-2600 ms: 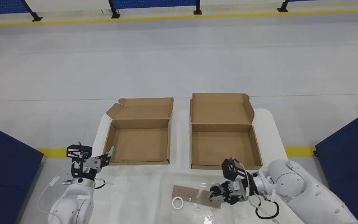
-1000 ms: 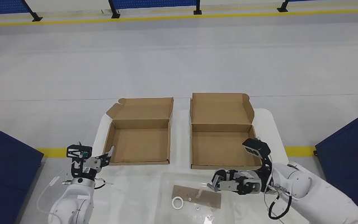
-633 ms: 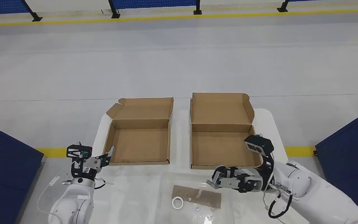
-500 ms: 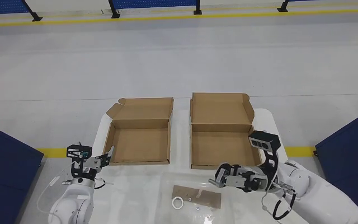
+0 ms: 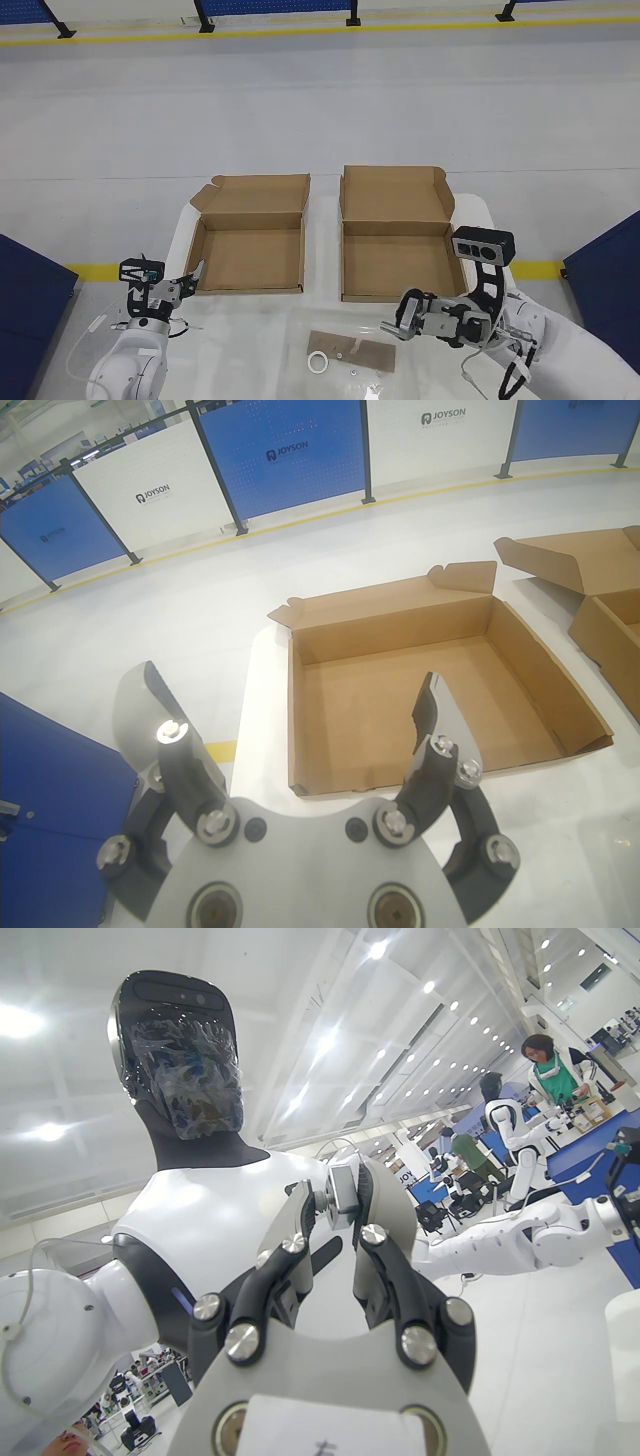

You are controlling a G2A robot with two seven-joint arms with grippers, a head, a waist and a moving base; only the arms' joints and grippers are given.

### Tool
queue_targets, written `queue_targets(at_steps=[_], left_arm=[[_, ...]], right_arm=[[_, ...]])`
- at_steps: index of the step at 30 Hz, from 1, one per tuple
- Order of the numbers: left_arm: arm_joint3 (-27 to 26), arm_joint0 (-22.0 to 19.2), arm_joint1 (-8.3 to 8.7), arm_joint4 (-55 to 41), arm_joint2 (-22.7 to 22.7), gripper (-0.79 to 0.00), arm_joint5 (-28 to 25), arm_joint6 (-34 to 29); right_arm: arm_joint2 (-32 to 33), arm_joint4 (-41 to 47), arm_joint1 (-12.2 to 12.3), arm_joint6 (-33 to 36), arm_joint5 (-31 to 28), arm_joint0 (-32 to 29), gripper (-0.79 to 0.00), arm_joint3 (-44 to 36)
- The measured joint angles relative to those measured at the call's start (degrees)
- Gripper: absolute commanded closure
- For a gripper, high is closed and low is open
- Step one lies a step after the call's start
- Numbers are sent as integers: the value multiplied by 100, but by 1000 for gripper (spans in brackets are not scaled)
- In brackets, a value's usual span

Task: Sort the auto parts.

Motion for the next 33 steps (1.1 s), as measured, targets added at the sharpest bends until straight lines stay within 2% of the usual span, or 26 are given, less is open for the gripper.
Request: queue_targets(at_steps=[5, 8, 17, 21, 29, 33], left_arm=[[0, 0, 0, 0, 0, -785, 0, 0], [0, 0, 0, 0, 0, -785, 0, 0], [0, 0, 0, 0, 0, -785, 0, 0], [0, 0, 0, 0, 0, -785, 0, 0], [0, 0, 0, 0, 0, -785, 0, 0], [0, 0, 0, 0, 0, -785, 0, 0]], right_arm=[[-2, 271, -57, -128, 23, -83, 0, -177], [5, 630, -104, 14, 19, -118, 0, -253], [170, 1712, -334, 509, 509, -186, 0, -438], [296, 1906, -443, 727, 728, -235, 0, -449], [287, 1920, -449, 710, 746, -247, 0, -466], [218, 2382, -556, 589, 960, -390, 0, -706]])
